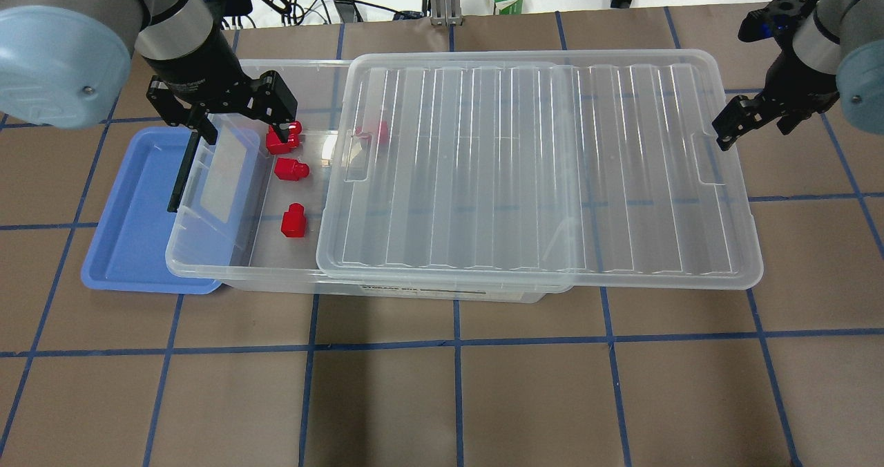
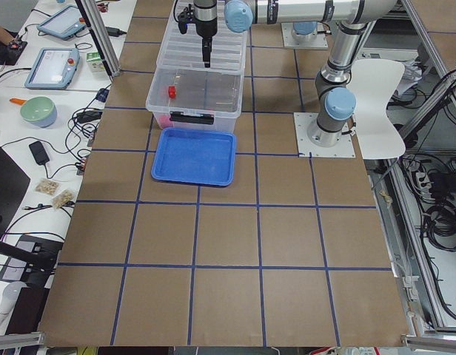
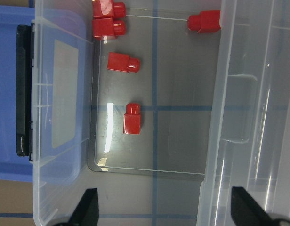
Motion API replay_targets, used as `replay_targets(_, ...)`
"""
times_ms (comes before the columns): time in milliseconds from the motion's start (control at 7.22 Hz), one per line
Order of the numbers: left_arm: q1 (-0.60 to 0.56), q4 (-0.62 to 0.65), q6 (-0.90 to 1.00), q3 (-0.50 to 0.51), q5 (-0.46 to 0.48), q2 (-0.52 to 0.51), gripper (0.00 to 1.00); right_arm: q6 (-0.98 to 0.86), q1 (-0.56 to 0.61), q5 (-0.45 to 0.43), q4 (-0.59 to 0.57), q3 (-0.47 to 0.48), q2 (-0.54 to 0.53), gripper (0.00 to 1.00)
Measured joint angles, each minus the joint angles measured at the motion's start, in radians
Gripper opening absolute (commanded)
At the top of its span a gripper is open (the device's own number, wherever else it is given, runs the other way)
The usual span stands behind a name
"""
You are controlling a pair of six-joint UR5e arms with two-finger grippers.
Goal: Place red block in blue tray from box
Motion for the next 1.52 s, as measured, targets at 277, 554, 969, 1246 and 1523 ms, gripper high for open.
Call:
replay_targets(277,0.004,0.045,0.016,-0.043,-0.001,-0.001,1.00,0.060,0.005,0.002,0.135,-0.080,-0.038,1.00)
replay_targets(554,0.015,0.144,0.031,-0.095,-0.002,-0.012,1.00,0.152,0.009,0.001,0.320,-0.204,-0.052,1.00)
replay_targets(969,0.022,0.217,0.060,-0.162,0.000,-0.025,1.00,0.258,0.034,0.001,0.374,-0.230,-0.047,1.00)
replay_targets(1246,0.023,0.274,0.073,-0.198,0.002,-0.032,1.00,0.268,0.043,-0.009,0.375,-0.227,-0.043,1.00)
replay_targets(1523,0.027,0.334,0.085,-0.231,0.003,-0.045,1.00,0.259,0.043,-0.014,0.373,-0.228,-0.034,1.00)
